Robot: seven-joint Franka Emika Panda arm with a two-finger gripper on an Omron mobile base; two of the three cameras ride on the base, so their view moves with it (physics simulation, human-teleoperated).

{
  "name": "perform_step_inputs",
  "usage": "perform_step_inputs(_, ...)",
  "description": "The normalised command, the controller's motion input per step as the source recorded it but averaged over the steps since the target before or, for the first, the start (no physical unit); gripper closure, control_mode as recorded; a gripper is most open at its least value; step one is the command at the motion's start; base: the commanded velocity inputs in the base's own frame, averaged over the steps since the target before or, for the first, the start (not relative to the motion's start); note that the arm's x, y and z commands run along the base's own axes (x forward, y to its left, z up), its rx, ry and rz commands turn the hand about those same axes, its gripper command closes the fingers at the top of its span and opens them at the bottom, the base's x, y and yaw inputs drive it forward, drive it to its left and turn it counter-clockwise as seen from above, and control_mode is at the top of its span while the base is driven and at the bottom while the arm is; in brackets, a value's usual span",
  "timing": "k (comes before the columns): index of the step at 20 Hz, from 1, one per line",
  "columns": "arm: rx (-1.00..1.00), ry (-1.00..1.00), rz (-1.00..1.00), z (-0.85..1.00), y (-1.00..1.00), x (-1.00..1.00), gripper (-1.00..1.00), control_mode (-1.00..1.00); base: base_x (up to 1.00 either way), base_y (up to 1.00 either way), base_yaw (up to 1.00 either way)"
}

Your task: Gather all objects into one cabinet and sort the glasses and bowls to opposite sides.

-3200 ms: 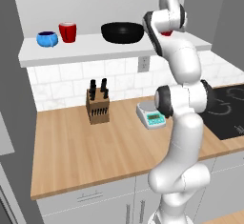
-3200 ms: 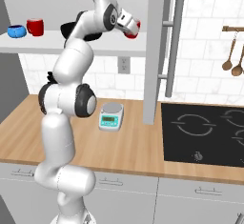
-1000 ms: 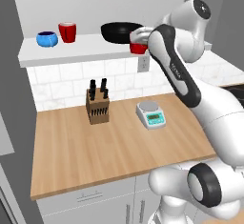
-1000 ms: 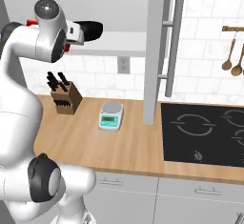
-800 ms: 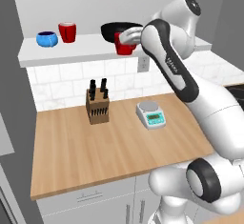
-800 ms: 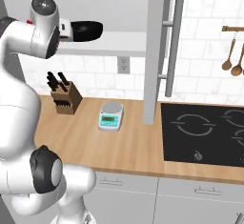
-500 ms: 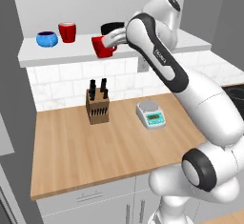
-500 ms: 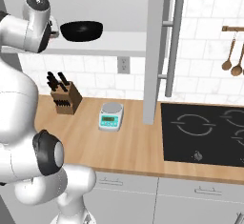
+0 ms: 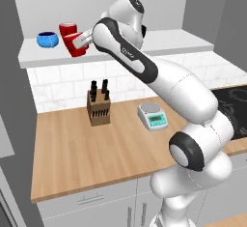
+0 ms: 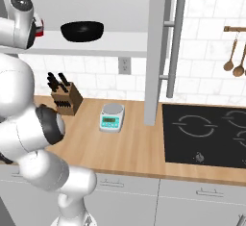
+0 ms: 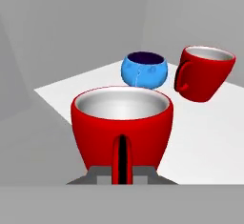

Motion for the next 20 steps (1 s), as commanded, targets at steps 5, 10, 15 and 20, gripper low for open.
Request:
perform_step_inputs(5,0.00,-0.02,0.00,-0.18,0.42,0.43,1.00,-1.00,0.00,0.00,0.00)
perform_step_inputs(10,0.00,0.00,-0.01,-0.05,0.24,0.33,1.00,-1.00,0.00,0.00,0.00)
perform_step_inputs(15,0.00,0.00,-0.02,-0.15,0.30,0.40,1.00,-1.00,0.00,0.00,0.00)
perform_step_inputs(20,0.04,0.00,-0.03,-0.15,0.29,0.34,1.00,-1.00,0.00,0.00,0.00)
